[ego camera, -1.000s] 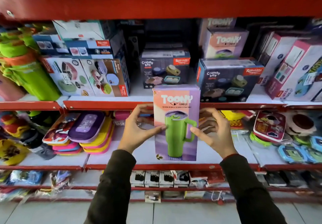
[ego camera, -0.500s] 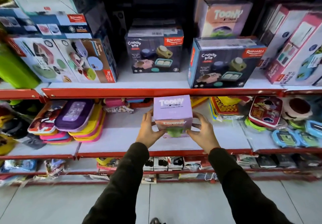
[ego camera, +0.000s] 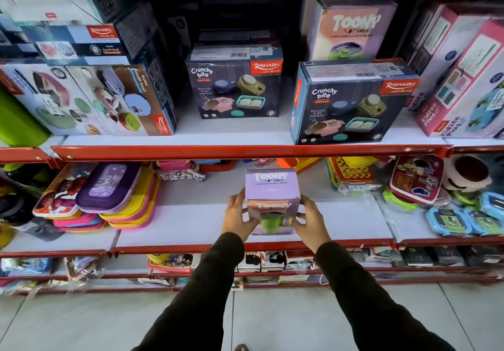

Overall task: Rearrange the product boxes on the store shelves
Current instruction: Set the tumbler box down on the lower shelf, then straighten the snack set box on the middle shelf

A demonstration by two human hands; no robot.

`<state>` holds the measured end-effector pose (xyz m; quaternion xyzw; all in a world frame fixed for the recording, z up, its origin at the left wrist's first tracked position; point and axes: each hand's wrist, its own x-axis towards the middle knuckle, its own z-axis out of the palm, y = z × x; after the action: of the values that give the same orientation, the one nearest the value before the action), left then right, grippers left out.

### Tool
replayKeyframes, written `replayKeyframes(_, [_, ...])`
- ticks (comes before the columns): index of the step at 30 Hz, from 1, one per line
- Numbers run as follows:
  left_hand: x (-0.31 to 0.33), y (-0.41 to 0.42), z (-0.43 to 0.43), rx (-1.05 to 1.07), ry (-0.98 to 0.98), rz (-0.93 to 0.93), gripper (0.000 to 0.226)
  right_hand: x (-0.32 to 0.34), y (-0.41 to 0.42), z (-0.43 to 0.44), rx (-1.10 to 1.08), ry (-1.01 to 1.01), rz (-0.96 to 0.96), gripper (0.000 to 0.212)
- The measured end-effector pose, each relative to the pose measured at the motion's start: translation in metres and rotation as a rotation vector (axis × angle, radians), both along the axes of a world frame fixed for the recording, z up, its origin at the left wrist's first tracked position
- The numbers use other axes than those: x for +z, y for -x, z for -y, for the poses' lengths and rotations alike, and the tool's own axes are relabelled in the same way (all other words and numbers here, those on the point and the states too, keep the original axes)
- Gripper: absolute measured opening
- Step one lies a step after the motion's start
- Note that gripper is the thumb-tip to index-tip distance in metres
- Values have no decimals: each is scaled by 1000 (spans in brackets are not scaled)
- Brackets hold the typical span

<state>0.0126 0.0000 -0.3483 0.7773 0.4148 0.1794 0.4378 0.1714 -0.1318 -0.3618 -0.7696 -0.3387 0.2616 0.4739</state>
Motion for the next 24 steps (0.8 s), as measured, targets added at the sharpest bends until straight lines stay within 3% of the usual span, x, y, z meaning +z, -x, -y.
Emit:
replayKeyframes(5, [3, -3, 12, 43, 34, -6, 83, -16, -3, 5, -58, 97, 110, 47])
replayKeyframes(9, [2, 5, 16, 120, 47, -19, 87, -10, 0, 13, -113, 84, 86, 45])
replayKeyframes(13, [16, 19, 32, 266, -194, 162, 63, 19, 0, 25, -305, -157, 72, 44])
replayKeyframes(18, [62, 1, 33, 228, -505, 367, 30, 85, -12, 24, -384, -481, 199, 39])
replayKeyframes(24, [144, -50, 29, 52, -622, 519, 47, 163, -34, 19, -454, -720, 397, 21])
